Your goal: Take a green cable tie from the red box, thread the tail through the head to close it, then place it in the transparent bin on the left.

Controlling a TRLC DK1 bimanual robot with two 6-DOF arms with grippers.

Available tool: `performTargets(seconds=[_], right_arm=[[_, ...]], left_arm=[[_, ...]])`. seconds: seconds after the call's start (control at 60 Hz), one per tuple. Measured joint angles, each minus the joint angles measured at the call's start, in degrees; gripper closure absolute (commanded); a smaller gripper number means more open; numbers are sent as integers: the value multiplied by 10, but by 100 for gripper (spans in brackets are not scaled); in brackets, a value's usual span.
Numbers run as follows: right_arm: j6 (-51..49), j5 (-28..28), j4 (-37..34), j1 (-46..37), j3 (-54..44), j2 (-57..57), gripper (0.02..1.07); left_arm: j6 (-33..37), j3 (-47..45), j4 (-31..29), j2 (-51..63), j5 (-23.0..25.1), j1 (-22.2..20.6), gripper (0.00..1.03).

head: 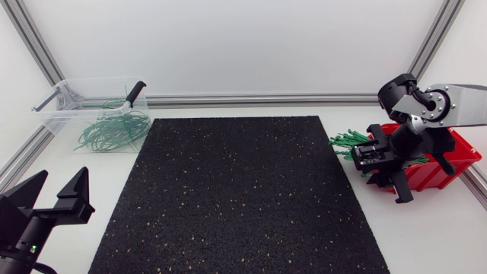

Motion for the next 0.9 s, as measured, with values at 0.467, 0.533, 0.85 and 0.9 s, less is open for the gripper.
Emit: performTargets(seconds=[0.467, 0.533, 0.85, 0.9], right_arm=[[0, 0, 15, -3, 0, 7, 86], [0, 0, 15, -3, 0, 10, 88], [1, -2, 1, -3, 15, 14, 100], [2, -2, 0, -3, 19, 15, 100]], left_arm=[[0, 0, 0, 0, 0, 0, 4], [0, 0, 0, 0, 0, 0, 4], [0, 0, 0, 0, 0, 0, 4], [0, 0, 0, 0, 0, 0, 4]])
